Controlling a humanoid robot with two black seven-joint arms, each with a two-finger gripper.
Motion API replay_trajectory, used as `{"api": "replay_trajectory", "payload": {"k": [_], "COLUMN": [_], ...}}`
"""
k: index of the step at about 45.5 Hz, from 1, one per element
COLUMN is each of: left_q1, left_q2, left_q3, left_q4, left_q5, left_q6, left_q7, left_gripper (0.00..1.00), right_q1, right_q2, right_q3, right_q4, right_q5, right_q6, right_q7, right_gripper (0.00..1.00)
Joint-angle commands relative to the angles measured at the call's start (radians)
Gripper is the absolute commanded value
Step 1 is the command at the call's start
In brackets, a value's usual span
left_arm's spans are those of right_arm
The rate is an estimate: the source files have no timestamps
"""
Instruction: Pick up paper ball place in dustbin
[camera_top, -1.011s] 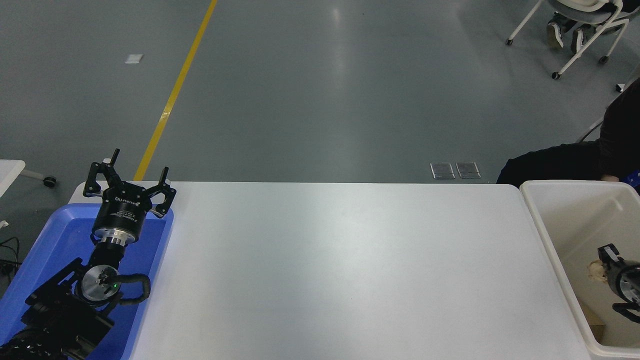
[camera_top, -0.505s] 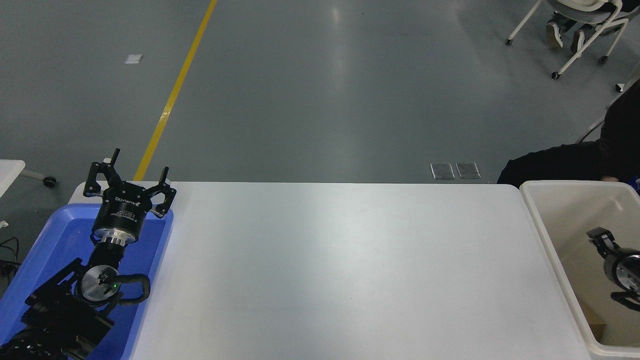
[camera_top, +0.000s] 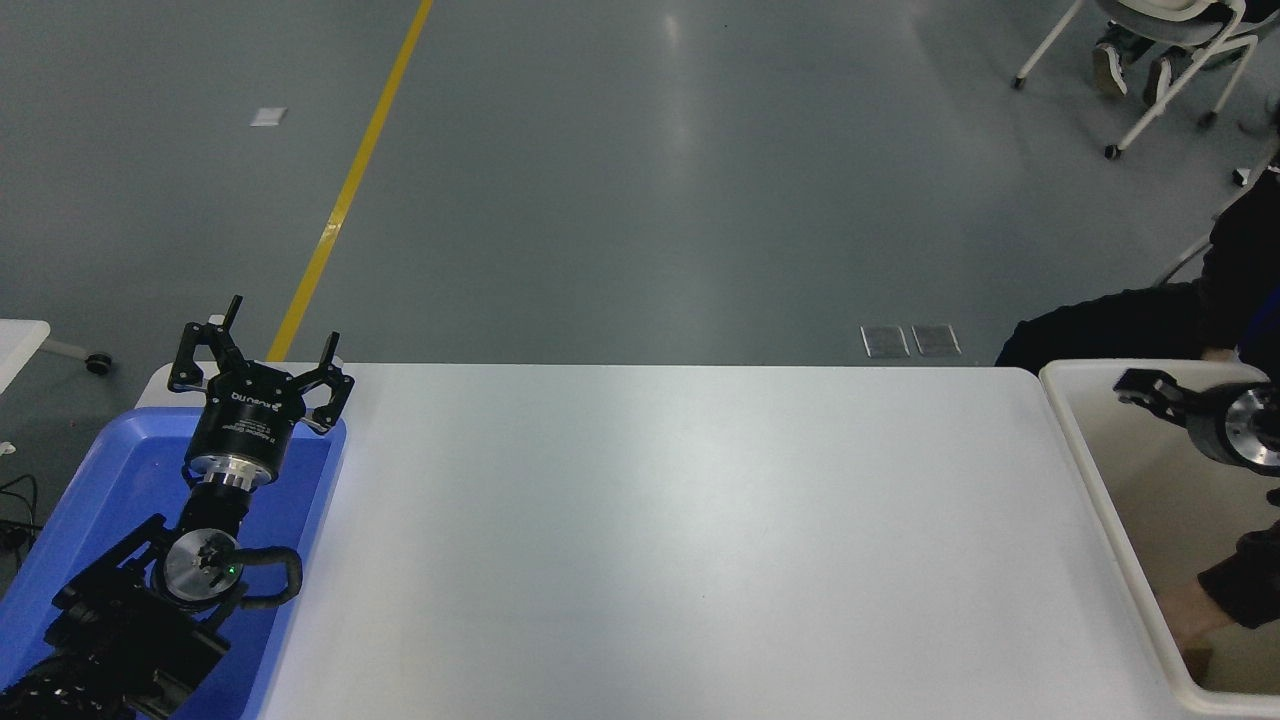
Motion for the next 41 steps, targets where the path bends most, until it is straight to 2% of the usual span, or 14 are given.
{"api": "replay_trajectory", "payload": {"k": [1,10,14,21,29,41], "left_q1": [0.001,0.003,0.003,0.003,0.003,0.003], "left_q2": [0.0,0.0,0.0,0.0,0.0,0.0], "left_q3": [0.0,-0.001,-0.001,-0.001,-0.001,-0.003], "left_q4": [0.001,0.001,0.001,0.001,0.001,0.001], "left_q5": [0.0,0.0,-0.002,0.0,0.0,-0.002], "left_q6": [0.001,0.003,0.003,0.003,0.004,0.004], "left_q7": [-0.001,-0.001,-0.001,-0.001,-0.001,-0.001], "left_gripper": [1.0,1.0,1.0,1.0,1.0,1.0], "right_q1": [0.543,0.716,0.727,0.742,0.799,0.822], "right_q2": [0.092,0.348,0.451,0.551,0.606,0.607], "right_q3": [-0.245,-0.256,-0.225,-0.17,-0.148,-0.144], "right_q4": [0.399,0.511,0.511,0.508,0.511,0.511], "right_q5": [-0.005,0.21,0.259,0.31,0.359,0.36], "right_q6": [0.322,0.46,0.512,0.548,0.548,0.548], "right_q7": [0.001,0.001,0.001,-0.001,-0.001,-0.001], "right_gripper": [1.0,1.0,1.0,1.0,1.0,1.0]}}
